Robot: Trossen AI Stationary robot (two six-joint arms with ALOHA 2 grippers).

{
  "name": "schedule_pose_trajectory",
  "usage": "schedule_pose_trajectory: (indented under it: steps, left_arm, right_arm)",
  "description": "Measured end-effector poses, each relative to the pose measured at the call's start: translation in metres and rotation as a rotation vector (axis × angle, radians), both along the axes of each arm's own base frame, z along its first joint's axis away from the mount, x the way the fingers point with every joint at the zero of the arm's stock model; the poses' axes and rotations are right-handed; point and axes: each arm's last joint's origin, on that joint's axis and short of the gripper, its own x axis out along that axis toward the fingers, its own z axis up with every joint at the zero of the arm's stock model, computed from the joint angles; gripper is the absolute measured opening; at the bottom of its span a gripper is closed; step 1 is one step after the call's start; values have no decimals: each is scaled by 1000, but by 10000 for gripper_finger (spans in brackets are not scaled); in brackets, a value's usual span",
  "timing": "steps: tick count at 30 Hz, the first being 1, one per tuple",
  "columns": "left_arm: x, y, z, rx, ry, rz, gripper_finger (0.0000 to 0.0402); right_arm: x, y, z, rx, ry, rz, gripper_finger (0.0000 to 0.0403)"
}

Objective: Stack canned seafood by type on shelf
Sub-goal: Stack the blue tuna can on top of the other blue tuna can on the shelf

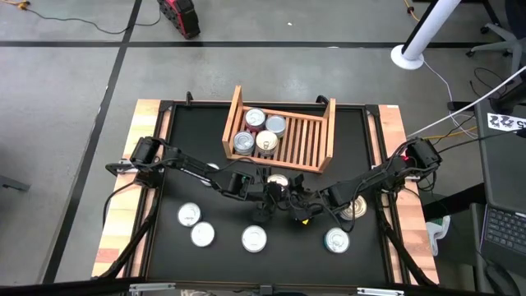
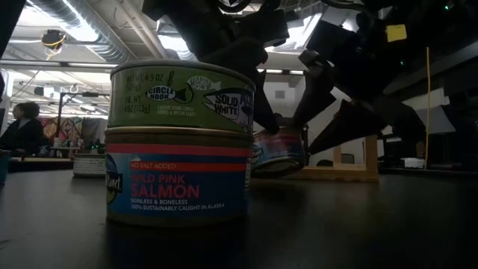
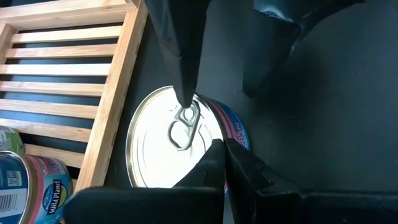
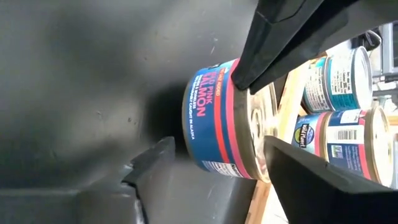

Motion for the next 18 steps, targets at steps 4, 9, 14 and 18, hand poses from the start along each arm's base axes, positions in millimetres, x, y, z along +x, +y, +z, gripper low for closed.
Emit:
schedule_pose_trajectory:
  steps: [4, 9, 14, 18]
  left_arm:
    - [0, 1, 0, -1, -1, 3, 0]
    - [1, 5, 1, -4, -1, 9, 0]
    - [1, 5, 0, -14, 0, 4, 0]
    - [2, 5, 1, -28, -14, 19, 0]
  right_arm:
    - [0, -1, 1, -28, -15, -26, 287]
    - [0, -1, 1, -24, -14, -25, 322]
    - [0, 0, 0, -3, -5, -8, 335]
    - [0, 0, 0, -3, -5, -8, 335]
